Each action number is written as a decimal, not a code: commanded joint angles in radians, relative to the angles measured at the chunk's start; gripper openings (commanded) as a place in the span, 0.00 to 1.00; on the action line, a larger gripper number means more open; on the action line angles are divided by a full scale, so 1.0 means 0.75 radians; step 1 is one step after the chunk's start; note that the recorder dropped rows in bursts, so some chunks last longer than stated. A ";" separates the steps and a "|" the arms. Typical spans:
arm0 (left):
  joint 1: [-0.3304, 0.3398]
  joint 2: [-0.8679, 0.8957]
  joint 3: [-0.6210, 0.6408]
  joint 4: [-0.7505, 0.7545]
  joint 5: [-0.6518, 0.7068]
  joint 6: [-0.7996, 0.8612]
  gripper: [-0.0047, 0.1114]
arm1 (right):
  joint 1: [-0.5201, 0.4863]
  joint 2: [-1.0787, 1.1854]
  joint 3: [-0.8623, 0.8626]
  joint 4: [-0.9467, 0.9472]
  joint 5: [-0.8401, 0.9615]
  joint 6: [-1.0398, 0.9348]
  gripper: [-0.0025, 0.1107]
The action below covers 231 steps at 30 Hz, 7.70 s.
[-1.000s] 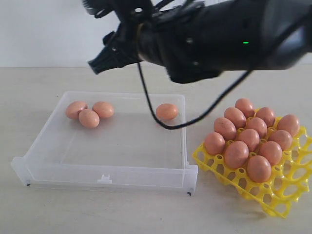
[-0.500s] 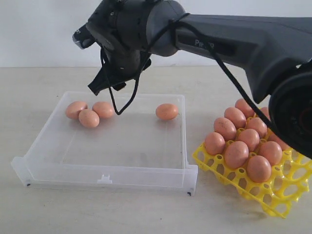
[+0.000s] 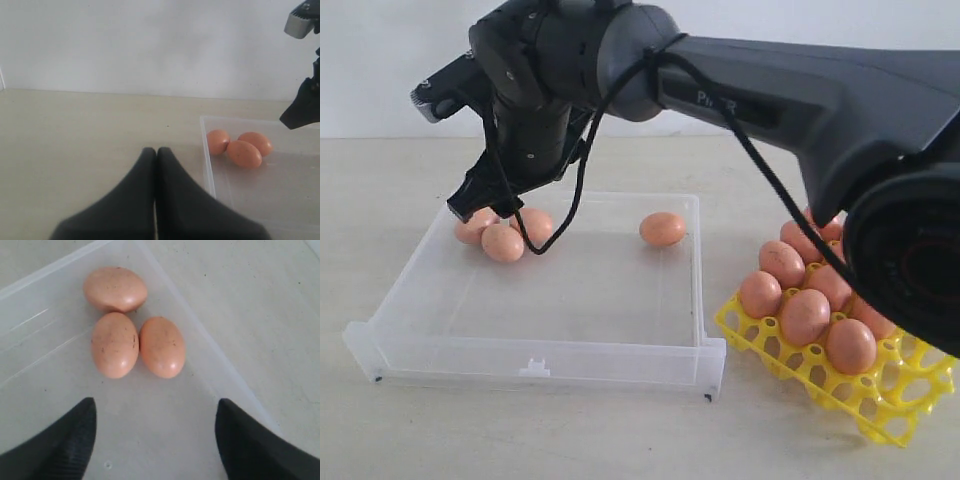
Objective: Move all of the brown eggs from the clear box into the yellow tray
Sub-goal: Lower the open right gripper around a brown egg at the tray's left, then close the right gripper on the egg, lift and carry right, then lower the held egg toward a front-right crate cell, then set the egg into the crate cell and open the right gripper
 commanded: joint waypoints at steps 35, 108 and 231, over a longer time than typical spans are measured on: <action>0.001 0.004 0.004 0.003 -0.008 0.003 0.00 | 0.021 0.350 -0.293 0.114 -0.103 -0.137 0.67; 0.001 0.004 0.004 0.003 -0.008 0.003 0.00 | 0.032 0.274 -0.293 0.168 -0.112 0.195 0.04; 0.001 0.004 0.004 0.003 -0.008 0.003 0.00 | -0.139 -1.565 2.578 -2.027 -0.500 2.764 0.02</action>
